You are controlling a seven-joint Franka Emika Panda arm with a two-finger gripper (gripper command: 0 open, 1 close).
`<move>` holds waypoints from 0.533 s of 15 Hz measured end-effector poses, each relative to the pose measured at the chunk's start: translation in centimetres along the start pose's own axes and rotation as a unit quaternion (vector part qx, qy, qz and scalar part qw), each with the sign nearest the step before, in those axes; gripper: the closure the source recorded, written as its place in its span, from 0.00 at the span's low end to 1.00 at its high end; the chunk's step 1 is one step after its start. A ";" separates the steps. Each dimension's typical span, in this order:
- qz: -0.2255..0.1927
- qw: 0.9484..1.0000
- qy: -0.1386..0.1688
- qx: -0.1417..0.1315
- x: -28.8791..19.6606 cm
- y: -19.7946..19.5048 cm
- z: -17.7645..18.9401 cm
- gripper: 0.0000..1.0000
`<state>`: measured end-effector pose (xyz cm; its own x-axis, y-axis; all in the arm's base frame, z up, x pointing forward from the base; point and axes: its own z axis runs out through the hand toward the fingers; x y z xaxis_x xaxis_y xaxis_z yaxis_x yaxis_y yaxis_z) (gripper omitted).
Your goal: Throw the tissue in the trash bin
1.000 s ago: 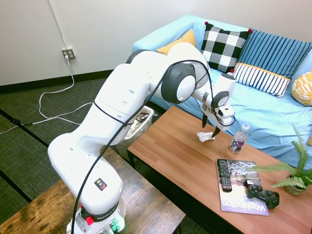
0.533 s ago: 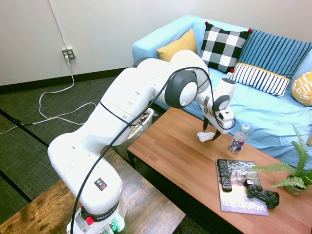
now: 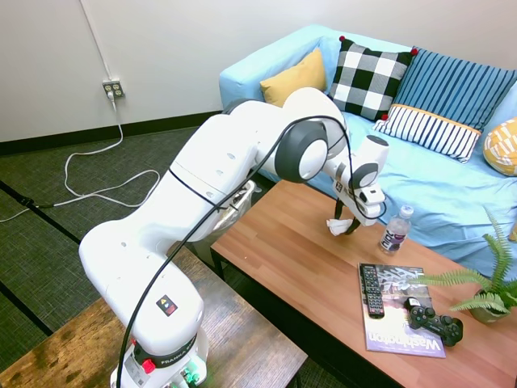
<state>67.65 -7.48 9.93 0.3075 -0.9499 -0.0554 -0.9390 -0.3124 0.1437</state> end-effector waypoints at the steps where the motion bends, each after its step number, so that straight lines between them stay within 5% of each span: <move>1: 0.000 1.000 -0.001 -0.001 -0.1 0.0 0.2 1.00; 8: 0.003 1.000 -0.010 0.001 -0.5 -0.1 0.5 1.00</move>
<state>67.53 -6.99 9.45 0.2980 -0.9517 -0.0739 -0.9414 -0.3059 0.1419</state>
